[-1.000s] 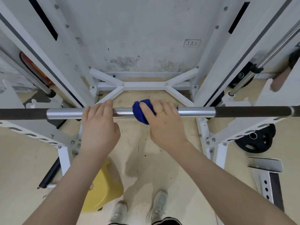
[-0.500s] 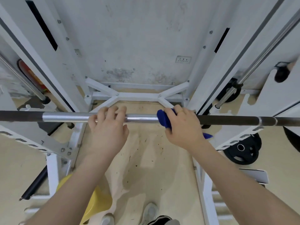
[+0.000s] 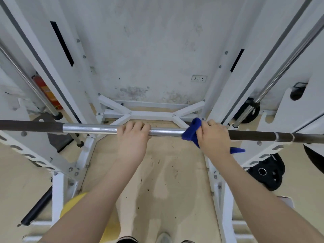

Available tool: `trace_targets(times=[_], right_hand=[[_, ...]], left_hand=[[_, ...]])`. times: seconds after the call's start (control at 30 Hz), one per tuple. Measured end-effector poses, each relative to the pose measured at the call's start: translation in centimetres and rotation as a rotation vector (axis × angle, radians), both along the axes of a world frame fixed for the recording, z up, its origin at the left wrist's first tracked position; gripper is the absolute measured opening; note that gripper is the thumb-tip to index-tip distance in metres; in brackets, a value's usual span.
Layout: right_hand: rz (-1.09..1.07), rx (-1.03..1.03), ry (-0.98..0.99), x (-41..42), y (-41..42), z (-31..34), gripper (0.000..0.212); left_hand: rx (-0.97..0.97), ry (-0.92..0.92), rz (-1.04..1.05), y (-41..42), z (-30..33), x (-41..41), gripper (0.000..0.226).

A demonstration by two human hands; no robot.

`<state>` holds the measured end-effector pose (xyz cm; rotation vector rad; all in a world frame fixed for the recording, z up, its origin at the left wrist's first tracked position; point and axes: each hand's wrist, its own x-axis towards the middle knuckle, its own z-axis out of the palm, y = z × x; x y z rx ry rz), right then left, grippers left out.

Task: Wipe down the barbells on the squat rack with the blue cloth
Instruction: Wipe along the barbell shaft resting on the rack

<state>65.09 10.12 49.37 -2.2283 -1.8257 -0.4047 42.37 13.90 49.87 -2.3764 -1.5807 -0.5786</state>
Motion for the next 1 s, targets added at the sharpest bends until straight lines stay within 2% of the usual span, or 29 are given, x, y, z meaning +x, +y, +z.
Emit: trace_targets(times=[0.1,0.17,0.23,0.27,0.37,0.47,0.53,0.63,0.7,0.73,0.8,0.9,1.0], right_hand=[[0.009,0.192,0.104,-3.7,0.7,-0.5,0.038],[0.104,0.174,0.096,-5.1,0.4,-0.9,0.029],[0.210,0.124,-0.005,-4.1,0.3,-0.8,0.013],[0.231,0.062,-0.053,-2.9,0.2,-0.5,0.012],[-0.009,-0.158,-0.067,1.8,-0.2,0.3,0.022],[-0.220,-0.123,-0.015,1.7,-0.5,0.5,0.015],[-0.231,-0.180,-0.064,-2.0,-0.1,0.4,0.010],[-0.037,-0.121,-0.006,-6.3,-0.6,-0.4,0.034],[0.063,-0.066,0.001,-5.1,-1.0,-0.3,0.052],[0.060,-0.054,-0.027,-3.5,-1.2,-0.3,0.045],[-0.119,-0.022,-0.003,0.3,-1.9,-0.2,0.026],[-0.304,-0.053,0.010,3.4,-2.7,-0.7,0.036],[-0.288,-0.076,0.025,0.0,-1.4,-1.6,0.043]], left_hand=[[-0.016,0.013,0.008,0.0,0.5,0.2,0.027],[-0.024,0.041,-0.001,0.1,0.4,0.1,0.028],[-0.018,0.054,-0.004,0.3,0.4,-0.1,0.029],[-0.016,0.056,-0.003,0.3,0.4,-0.1,0.029],[-0.021,0.041,-0.016,0.3,0.4,-0.2,0.029],[-0.038,0.038,-0.022,0.2,0.4,-0.2,0.030],[-0.063,0.029,-0.028,0.3,0.4,-0.2,0.029],[-0.100,0.021,-0.048,0.4,0.3,-0.2,0.025],[-0.107,-0.004,-0.062,0.7,0.2,-0.3,0.021],[-0.114,-0.016,-0.066,0.8,0.1,-0.4,0.019],[-0.131,-0.032,-0.068,0.9,-0.3,-0.6,0.017],[-0.157,0.005,-0.059,0.8,0.5,-0.4,0.015],[-0.261,0.093,-0.032,0.2,1.4,0.6,0.030]])
